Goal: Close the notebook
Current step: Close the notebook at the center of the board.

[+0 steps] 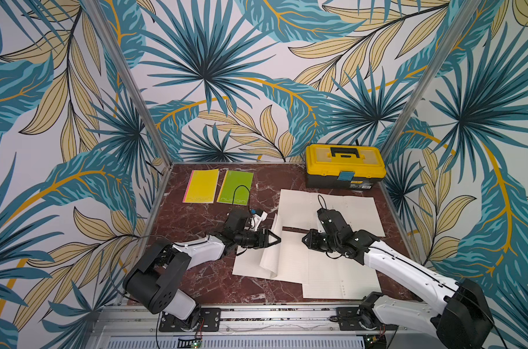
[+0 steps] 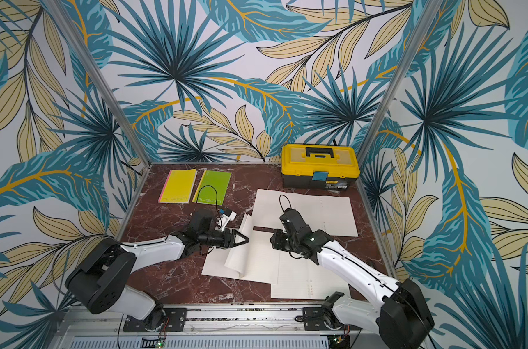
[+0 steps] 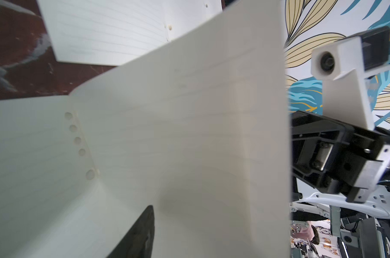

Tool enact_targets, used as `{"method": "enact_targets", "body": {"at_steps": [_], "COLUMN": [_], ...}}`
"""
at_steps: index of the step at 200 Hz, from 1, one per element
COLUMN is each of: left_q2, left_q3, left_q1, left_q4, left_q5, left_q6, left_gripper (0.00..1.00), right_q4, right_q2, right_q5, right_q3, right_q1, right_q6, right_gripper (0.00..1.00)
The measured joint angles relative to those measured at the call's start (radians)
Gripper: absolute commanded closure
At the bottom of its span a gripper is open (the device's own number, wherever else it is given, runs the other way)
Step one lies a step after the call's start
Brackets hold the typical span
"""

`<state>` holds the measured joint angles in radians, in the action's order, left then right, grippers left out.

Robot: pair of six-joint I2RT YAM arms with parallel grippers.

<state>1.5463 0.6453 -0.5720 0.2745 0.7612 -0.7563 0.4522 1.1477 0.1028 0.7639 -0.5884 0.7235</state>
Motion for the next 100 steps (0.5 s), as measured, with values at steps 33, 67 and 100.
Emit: {"method": "enact_targets", "body": {"at_steps": [33,67,100], "left_q2": [0.056,0.068,0.068], "left_q3": [0.055,0.11,0.142], "left_q1": [-0.085,-0.178,-0.233], "left_q4": [-0.006,-0.032,-0.043], "left_q5": [-0.068,-0.197,-0.282], "left_q6": [0.002,0.016,0.029], "left_gripper": [0.4,0.39,0.39], "right_q4": [0.038,0.056,0.058], "right_q2": [-0.025,-0.049,-0.061], "right_q5": [-0.013,-0.021,-0.022], "right_q3": [-0.001,-0.001,-0.001], "right_q1": [0.011,0.015,0.019], "right_q6": [-0.003,-0.003,-0.006], "right_gripper": [0.77,0.76,0.76]}}
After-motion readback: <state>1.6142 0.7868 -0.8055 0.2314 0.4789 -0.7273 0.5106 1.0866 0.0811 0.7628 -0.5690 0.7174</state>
